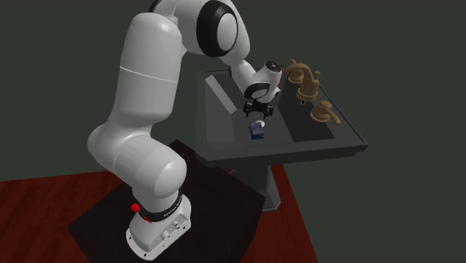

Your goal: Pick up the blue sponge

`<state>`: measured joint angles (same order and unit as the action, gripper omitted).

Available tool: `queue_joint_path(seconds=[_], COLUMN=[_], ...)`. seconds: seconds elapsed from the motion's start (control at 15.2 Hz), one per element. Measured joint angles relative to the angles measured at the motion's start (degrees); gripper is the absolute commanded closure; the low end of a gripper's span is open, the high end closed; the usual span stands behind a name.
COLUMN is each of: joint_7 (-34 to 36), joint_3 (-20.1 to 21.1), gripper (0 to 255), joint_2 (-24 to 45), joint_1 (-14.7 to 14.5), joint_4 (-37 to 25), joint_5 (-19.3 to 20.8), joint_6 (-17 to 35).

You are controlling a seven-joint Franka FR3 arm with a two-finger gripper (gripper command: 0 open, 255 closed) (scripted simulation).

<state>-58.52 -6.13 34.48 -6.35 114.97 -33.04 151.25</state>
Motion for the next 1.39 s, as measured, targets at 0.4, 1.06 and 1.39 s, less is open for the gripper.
queue_joint_path(seconds=[0.4, 1.06, 1.39], joint_7=[-2.71, -3.84, -3.72], joint_3=[1.96, 2.92, 2.76], gripper=[0, 255, 255], joint_2=[6.50, 8.95, 8.57], joint_1=[1.53, 2.22, 2.16], joint_4=[-4.27, -5.32, -5.09], joint_5=[-1.30, -2.15, -2.04], joint_6=[2.04, 3.58, 3.36])
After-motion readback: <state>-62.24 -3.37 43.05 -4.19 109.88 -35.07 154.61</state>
